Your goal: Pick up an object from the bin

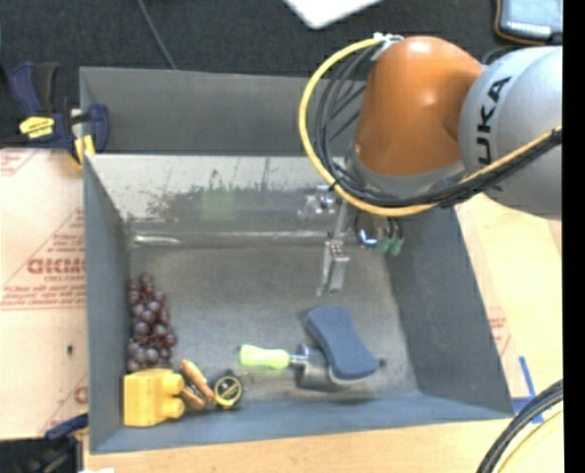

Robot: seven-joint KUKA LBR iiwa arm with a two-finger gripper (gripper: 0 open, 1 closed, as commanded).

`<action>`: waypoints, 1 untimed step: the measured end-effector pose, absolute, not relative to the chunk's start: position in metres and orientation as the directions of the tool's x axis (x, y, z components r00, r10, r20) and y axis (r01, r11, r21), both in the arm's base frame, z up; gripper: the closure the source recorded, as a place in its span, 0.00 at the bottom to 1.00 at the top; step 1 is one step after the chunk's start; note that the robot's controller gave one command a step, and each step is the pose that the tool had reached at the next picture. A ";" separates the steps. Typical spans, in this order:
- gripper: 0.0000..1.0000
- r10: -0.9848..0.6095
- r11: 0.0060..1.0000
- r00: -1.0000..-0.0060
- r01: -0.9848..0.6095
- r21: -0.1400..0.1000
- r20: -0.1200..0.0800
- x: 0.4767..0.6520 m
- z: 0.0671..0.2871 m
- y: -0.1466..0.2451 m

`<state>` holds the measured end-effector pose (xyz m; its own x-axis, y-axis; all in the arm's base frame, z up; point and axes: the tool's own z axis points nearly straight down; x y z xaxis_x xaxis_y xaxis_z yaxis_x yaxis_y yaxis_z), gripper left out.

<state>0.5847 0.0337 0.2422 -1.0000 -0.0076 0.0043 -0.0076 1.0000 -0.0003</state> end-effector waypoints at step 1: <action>0.00 -0.007 1.000 -1.000 -0.007 0.000 -0.004 0.586 0.247 0.034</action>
Offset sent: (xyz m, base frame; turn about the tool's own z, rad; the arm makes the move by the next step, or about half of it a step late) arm -0.0080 -0.0535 -0.0934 -0.2892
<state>0.5859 0.0337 0.2472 -1.0000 -0.0069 -0.0043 -0.0070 1.0000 0.0004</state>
